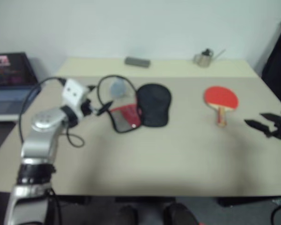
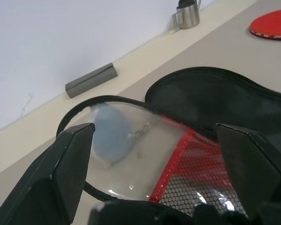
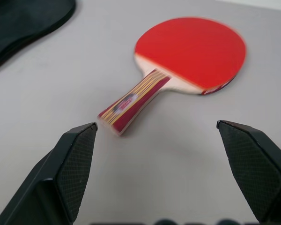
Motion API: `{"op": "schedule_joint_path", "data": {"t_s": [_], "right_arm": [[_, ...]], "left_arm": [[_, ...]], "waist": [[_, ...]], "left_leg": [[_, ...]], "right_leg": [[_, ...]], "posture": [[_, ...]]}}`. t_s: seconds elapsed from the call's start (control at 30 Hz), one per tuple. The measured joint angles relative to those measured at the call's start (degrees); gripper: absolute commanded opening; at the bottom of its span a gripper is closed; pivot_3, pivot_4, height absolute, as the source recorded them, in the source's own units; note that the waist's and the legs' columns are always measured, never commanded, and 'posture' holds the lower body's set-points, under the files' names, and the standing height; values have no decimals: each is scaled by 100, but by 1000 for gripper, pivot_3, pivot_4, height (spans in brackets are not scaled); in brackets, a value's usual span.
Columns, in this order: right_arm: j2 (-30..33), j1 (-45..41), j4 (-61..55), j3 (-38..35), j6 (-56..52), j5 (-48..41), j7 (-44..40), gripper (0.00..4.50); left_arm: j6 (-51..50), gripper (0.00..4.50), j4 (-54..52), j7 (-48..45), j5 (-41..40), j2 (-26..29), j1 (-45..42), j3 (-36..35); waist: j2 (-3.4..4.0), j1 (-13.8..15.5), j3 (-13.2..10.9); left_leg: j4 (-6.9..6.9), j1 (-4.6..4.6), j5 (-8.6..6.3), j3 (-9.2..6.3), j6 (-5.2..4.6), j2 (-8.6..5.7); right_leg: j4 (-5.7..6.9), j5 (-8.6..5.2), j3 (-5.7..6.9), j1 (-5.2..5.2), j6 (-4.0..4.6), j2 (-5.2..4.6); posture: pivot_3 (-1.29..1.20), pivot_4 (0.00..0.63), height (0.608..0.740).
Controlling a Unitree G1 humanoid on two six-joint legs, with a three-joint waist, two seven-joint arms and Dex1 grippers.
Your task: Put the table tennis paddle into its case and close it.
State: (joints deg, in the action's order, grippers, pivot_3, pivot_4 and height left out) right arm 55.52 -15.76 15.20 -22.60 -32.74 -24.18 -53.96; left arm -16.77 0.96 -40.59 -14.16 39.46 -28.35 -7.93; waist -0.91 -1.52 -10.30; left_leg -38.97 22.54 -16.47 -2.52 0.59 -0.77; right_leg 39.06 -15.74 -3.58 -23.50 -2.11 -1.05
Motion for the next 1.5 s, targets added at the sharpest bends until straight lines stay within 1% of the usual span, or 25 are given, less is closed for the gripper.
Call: {"op": "schedule_joint_path", "data": {"t_s": [0.1,0.2,0.33,0.47,0.6,0.7,0.8,0.9,1.0,1.17,1.27,1.37,1.5], "right_arm": [[27,65,-48,2,-133,-6,-34,4480],[27,-66,-48,-5,-129,-10,17,4480],[-96,-221,-179,0,-176,-171,56,4480],[-190,-355,-455,87,-261,-247,45,4480],[-441,-364,-685,180,-316,-375,41,4480],[-597,-274,-1155,192,-480,-486,153,4480],[-612,-152,-1572,193,-685,-643,160,4480],[-590,-118,-1825,191,-817,-731,146,4480],[-591,-87,-2132,211,-976,-873,137,4480],[-640,-167,-2433,633,-1017,-911,44,4480],[-799,-419,-2435,912,-1009,-902,58,4480],[-1236,-1037,-2365,1320,-1027,-846,296,4480],[-1676,-1568,-2075,1831,-1039,-626,560,4480]], "left_arm": [[48,4500,161,-4,77,-50,4,106],[227,4500,288,2,134,-169,-9,187],[221,4500,304,2,41,-201,-101,109],[228,4500,321,-36,-2,-16,-117,-28],[228,4500,325,-22,-26,134,-92,-240],[246,4500,342,-78,-72,168,94,-324],[229,4500,437,-95,-105,163,138,-376],[229,4500,452,-58,-110,33,97,-356],[199,4500,436,-329,-214,10,103,-278],[119,4500,385,-988,-340,101,147,-4],[127,4500,519,-1133,-335,125,64,72],[214,4500,899,-1344,-323,320,-121,85],[213,4500,989,-1776,-398,545,-203,76]], "waist": [[0,-1,0],[-1,-12,0],[-1,-30,-1],[-2,-34,-1],[-1,-20,0],[-1,-20,0],[-1,-14,0],[-2,-11,0],[-2,-12,0],[-2,-28,0],[-2,-37,0],[-4,-66,-1],[-5,-40,-1]], "left_leg": [[-2,-7,0,6,0,-3],[-2,-17,0,5,0,-3],[0,-17,0,3,0,-1],[0,-16,0,0,0,-1],[0,-15,0,-1,0,-2],[0,-14,0,-5,0,-1],[-1,-10,0,-12,0,-1],[-2,-11,0,-13,0,-3],[-1,-10,0,-16,0,-3],[-1,-12,0,-15,0,-3],[-1,-14,0,-17,0,-3],[-1,-17,0,-15,0,0],[1,-8,0,-19,0,-1]], "right_leg": [[2,1,-1,4,-1,0],[1,1,-1,14,-2,0],[1,1,-2,13,-2,1],[1,1,-1,14,-2,1],[0,1,-1,14,-2,0],[-1,1,1,14,-2,-1],[-3,1,6,13,-2,-1],[-3,1,8,17,-2,-2],[-4,1,11,16,-2,-2],[-3,1,11,17,-2,-1],[-2,1,12,17,-2,0],[0,2,17,15,0,4],[-10,1,26,13,0,0]], "posture": [[0,150,740],[0,150,740],[0,150,740],[0,150,740],[0,150,740],[0,150,740],[0,150,740],[0,150,740],[0,150,740],[0,150,740],[0,150,740],[0,150,740],[0,150,740]]}}
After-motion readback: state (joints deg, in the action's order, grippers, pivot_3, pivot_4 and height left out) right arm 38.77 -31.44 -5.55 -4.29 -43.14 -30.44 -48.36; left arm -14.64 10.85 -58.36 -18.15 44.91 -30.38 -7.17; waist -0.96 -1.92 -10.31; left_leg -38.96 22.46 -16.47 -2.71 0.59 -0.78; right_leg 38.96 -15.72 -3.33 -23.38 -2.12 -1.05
